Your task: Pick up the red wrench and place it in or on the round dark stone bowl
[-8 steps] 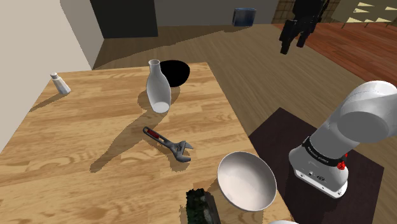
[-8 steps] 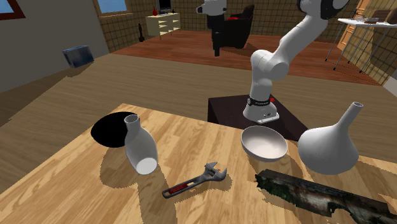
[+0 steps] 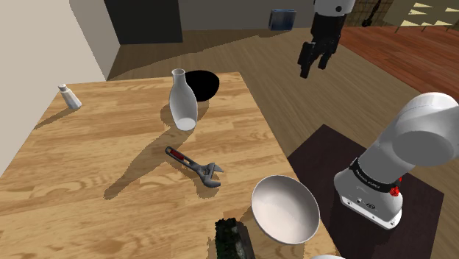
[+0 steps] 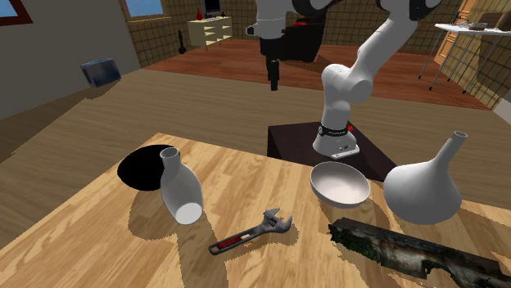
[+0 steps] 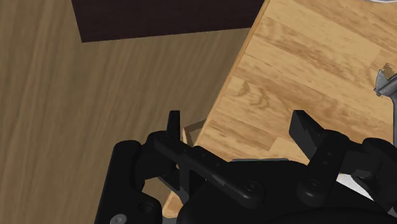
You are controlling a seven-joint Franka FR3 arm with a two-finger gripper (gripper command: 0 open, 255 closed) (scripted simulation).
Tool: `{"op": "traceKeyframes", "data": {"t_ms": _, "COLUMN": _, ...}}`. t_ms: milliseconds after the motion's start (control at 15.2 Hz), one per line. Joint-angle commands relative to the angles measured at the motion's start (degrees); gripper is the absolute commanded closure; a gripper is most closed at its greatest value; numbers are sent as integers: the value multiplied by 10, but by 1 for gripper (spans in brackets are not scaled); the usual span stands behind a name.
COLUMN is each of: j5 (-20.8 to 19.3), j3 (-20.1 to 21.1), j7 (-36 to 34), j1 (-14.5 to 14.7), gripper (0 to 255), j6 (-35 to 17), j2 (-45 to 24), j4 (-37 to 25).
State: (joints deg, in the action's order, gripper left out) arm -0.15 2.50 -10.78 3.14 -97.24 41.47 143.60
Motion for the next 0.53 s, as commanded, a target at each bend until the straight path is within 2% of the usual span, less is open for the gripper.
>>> {"op": "traceKeyframes", "data": {"t_ms": 0, "j5": 14, "j3": 17, "j7": -13, "j1": 13, "gripper": 0, "j6": -30, "j2": -19, "j4": 7}}
{"op": "traceKeyframes", "data": {"t_ms": 462, "j5": 47, "j3": 74, "j7": -49, "j1": 49, "gripper": 0, "j6": -141, "j2": -118, "j4": 9}}
